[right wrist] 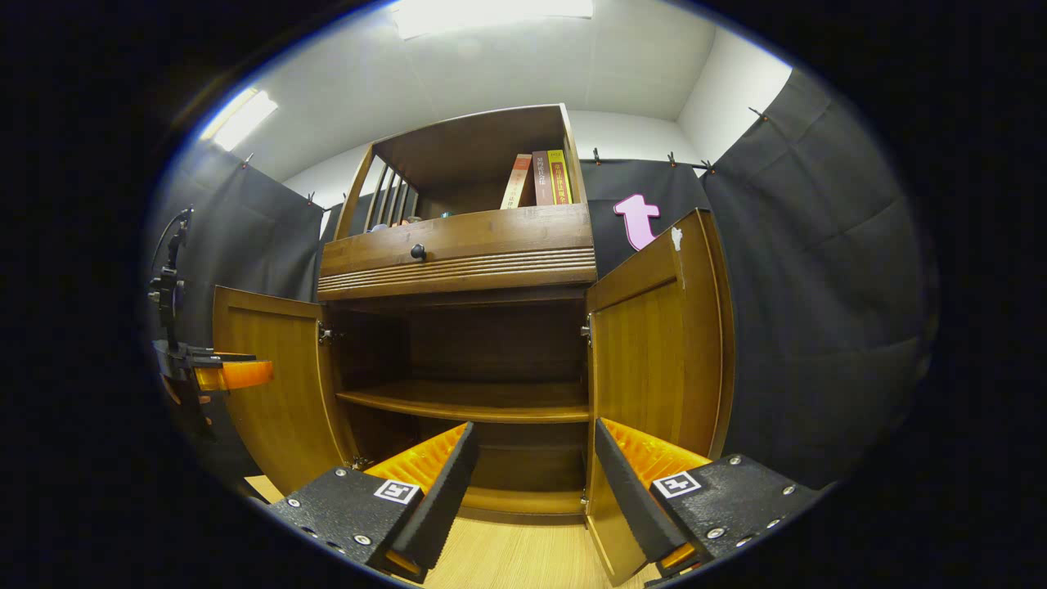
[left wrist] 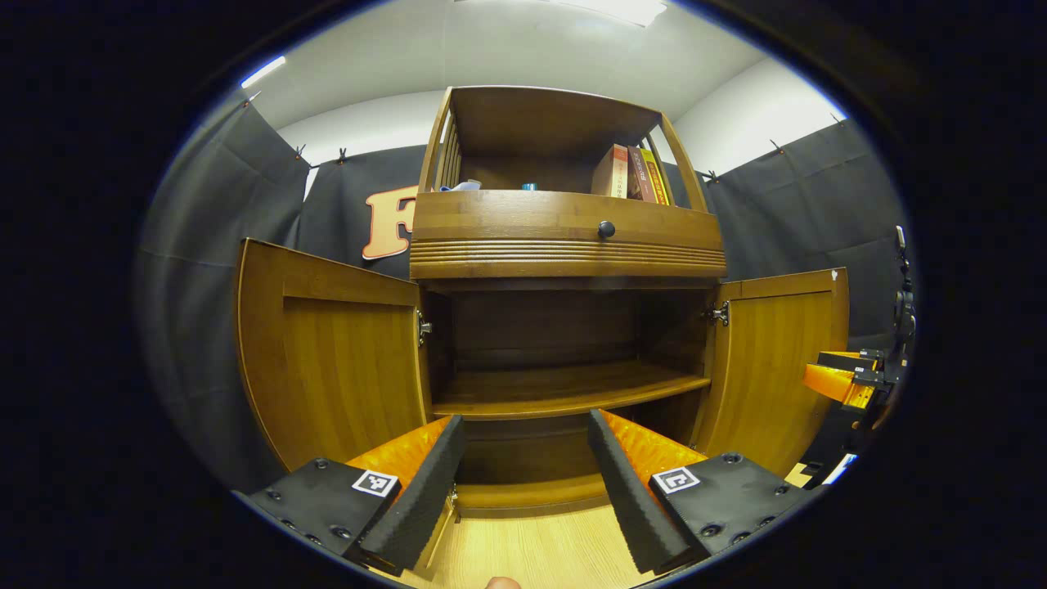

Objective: Open the right door of the double-door shoe cabinet with the right hand, and open the left door with the left hand.

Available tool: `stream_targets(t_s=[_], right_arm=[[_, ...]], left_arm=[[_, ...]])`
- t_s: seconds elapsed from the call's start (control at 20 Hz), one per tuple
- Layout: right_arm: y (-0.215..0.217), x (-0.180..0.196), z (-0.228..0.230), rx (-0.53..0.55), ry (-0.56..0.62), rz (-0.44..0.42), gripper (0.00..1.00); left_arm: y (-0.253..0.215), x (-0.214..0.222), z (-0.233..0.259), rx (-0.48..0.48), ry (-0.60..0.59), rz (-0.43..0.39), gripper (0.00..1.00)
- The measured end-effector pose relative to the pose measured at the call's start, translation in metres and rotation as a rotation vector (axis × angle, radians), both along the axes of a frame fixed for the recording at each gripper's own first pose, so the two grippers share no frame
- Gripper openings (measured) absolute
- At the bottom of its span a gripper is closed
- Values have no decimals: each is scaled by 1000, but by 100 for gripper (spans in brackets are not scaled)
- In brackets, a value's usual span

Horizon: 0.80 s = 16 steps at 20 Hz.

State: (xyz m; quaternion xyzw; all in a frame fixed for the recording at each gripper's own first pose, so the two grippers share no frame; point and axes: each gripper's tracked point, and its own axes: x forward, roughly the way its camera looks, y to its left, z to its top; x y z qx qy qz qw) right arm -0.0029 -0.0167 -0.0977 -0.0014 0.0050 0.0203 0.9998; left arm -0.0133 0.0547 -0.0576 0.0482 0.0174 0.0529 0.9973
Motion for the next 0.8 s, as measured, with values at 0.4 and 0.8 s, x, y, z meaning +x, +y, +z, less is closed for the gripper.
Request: stream_targets(t_s=[0.4, 0.8], right_arm=[[-5, -2, 0, 6, -5, -6, 88], [-5, 0, -5, 7, 2, -2, 77]], left_arm=[[-5, 1, 0, 21, -2, -1, 98], [-5, 0, -2, 20, -6, 6, 97]])
